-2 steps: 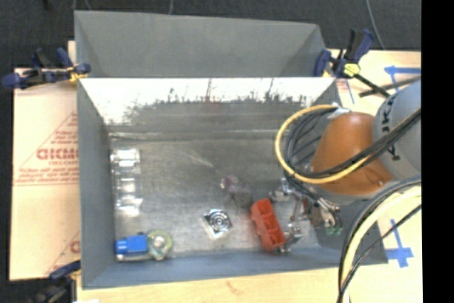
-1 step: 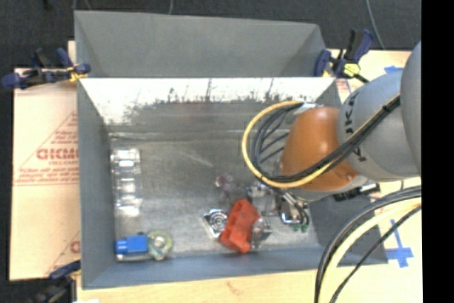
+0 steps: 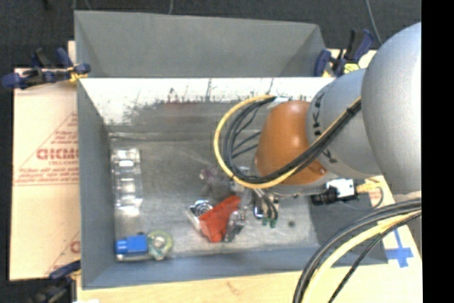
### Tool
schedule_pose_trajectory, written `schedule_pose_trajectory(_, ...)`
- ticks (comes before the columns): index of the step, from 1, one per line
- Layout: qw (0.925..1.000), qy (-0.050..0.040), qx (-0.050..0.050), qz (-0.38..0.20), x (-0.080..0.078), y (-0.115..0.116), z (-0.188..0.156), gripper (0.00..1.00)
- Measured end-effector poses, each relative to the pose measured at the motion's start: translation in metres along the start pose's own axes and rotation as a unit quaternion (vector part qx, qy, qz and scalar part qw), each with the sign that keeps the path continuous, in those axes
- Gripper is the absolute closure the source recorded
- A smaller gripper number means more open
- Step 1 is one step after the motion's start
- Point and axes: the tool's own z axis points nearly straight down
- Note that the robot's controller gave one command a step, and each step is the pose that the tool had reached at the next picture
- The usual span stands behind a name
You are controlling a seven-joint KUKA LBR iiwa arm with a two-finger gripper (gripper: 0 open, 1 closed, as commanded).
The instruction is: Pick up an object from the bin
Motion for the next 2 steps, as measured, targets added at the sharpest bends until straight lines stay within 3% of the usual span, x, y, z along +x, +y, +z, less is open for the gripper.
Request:
schedule_pose_trajectory(1, 1.0000, -0.0016, 0.000, -0.003, -0.002, 0.000, -0.001, 1.00)
schedule_pose_trajectory(2, 0.9998, 0.0007, -0.002, -0.020, -0.014, 0.003, -0.149, 1.00)
